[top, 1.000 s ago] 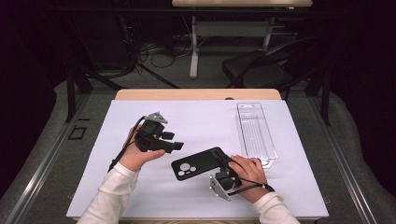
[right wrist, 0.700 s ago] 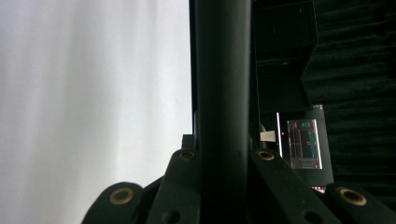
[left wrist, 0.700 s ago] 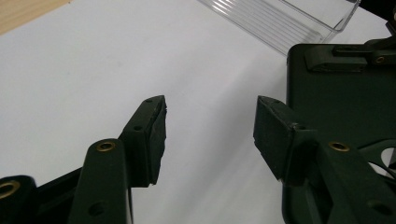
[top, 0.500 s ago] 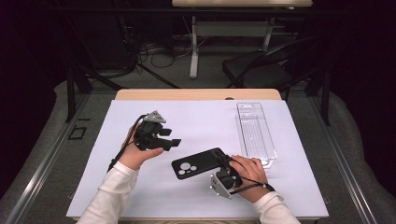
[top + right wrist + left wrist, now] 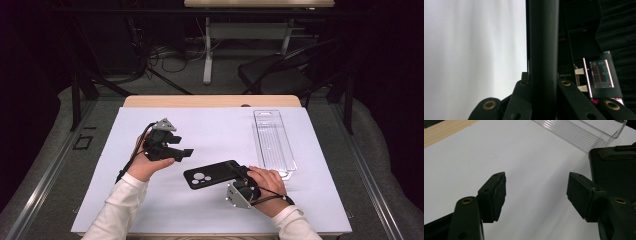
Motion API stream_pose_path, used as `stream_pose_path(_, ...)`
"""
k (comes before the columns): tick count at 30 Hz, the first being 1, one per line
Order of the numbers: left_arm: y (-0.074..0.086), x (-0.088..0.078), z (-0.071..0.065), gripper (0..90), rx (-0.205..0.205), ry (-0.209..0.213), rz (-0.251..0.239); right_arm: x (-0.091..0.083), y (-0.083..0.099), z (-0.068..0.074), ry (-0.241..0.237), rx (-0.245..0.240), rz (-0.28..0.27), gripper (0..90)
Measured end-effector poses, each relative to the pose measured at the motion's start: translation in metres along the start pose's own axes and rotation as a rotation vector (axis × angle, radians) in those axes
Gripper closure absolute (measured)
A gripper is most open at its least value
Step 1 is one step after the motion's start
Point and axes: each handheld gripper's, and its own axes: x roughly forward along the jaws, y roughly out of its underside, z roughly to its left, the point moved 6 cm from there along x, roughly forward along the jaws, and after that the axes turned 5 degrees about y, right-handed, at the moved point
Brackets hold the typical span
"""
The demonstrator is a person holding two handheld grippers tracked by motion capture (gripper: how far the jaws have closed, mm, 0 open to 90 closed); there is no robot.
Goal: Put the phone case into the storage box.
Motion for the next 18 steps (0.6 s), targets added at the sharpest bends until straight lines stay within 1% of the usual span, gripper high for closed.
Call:
stream_pose_path(1, -0.0002, 0.0, -0.0001, 31.6, 0.0, 0.003, -0.003, -0.0001, 0.0002, 0.0004, -0.005, 0.015, 0.0, 87.7)
stream_pose_path(2, -0.0004, -0.0002, -0.0004, 31.1, 0.001, 0.008, -0.006, -0.0008, 0.0007, 0.0002, -0.009, 0.024, 0.012, 87.8)
stream_pose_path(6, -0.0007, -0.0021, -0.0006, 29.9, 0.015, 0.016, -0.008, -0.0013, 0.0017, -0.0003, -0.031, 0.088, 0.013, 87.9)
stream_pose_path(8, -0.0011, -0.0028, -0.0002, 29.3, 0.023, 0.02, -0.014, -0.0013, 0.0021, -0.0005, -0.046, 0.122, 0.006, 87.9)
stream_pose_path(13, -0.0013, -0.0049, 0.0, 29.2, 0.019, 0.034, -0.025, -0.0014, 0.0019, -0.0015, -0.084, 0.188, -0.015, 88.0)
stream_pose_path(16, -0.0013, -0.0064, 0.0005, 29.2, 0.016, 0.042, -0.029, -0.0019, 0.0023, -0.0023, -0.103, 0.25, -0.026, 88.0)
stream_pose_path(18, -0.0012, -0.0074, 0.0009, 29.2, 0.013, 0.046, -0.031, -0.002, 0.0029, -0.003, -0.115, 0.276, -0.034, 88.0)
